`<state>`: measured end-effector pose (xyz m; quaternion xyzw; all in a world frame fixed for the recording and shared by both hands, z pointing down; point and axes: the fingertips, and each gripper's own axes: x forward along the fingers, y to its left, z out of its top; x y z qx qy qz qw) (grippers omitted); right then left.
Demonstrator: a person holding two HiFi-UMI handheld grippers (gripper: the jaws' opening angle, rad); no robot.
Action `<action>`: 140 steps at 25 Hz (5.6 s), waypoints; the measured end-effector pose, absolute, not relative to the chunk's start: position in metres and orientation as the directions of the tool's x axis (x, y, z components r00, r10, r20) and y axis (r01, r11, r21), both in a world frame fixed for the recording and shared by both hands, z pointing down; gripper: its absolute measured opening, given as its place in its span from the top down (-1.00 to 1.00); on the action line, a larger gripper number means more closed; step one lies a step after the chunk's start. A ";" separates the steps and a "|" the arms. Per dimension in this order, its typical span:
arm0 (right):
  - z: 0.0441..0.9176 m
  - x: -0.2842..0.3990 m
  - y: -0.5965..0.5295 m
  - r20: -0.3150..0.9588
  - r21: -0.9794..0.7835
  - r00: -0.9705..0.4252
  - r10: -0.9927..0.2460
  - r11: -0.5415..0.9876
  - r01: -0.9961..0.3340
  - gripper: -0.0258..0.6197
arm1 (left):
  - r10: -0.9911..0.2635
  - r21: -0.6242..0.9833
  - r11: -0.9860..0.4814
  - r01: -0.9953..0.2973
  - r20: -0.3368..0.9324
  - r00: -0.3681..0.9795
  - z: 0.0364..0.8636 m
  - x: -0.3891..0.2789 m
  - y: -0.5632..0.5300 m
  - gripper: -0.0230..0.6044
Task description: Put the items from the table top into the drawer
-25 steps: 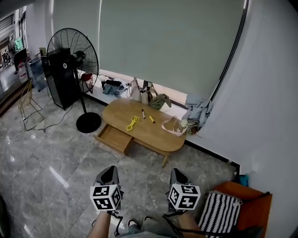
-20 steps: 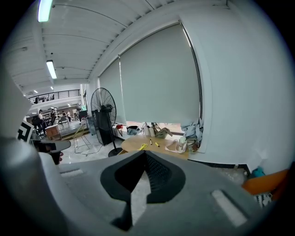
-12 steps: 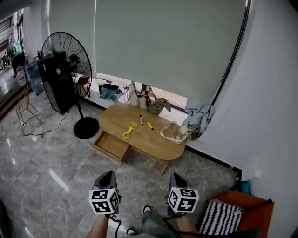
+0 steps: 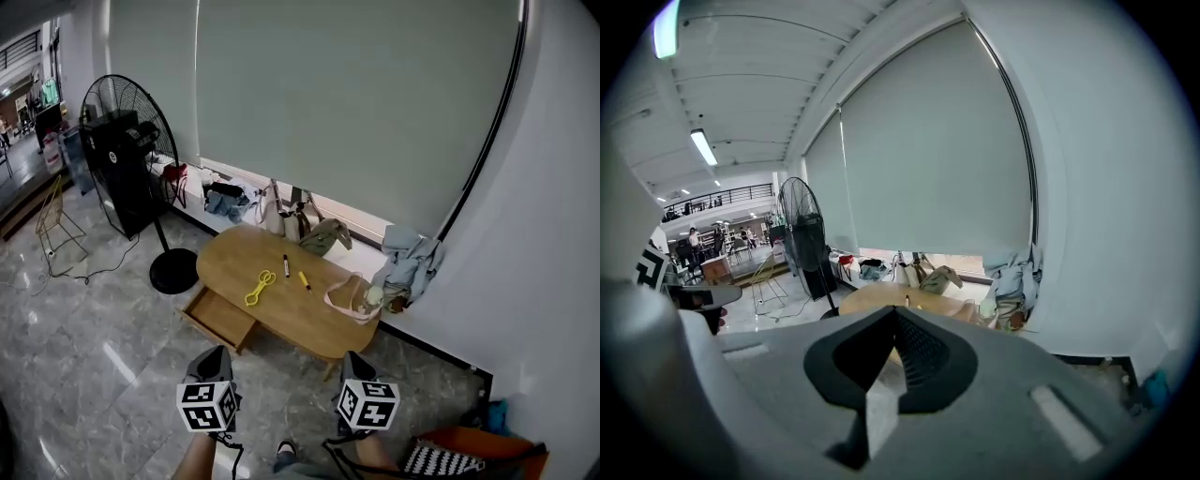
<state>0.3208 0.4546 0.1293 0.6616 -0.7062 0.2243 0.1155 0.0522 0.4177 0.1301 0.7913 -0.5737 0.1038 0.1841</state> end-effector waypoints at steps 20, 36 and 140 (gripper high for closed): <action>0.162 0.325 0.320 0.503 -0.192 -0.206 -0.839 0.124 -0.974 0.91 | -0.876 0.121 -0.178 -0.977 0.433 0.213 0.155 0.049 0.320 0.94; 0.125 0.248 0.150 0.482 -0.152 -0.177 -0.858 0.117 -0.981 0.91 | -0.908 0.151 -0.169 -0.974 0.359 0.214 0.121 -0.039 0.132 0.94; 0.632 0.136 -0.080 0.918 -0.123 0.015 -0.395 -0.323 -0.938 0.36 | -0.509 0.221 -0.183 -0.958 0.812 0.285 0.546 -0.080 -0.034 0.94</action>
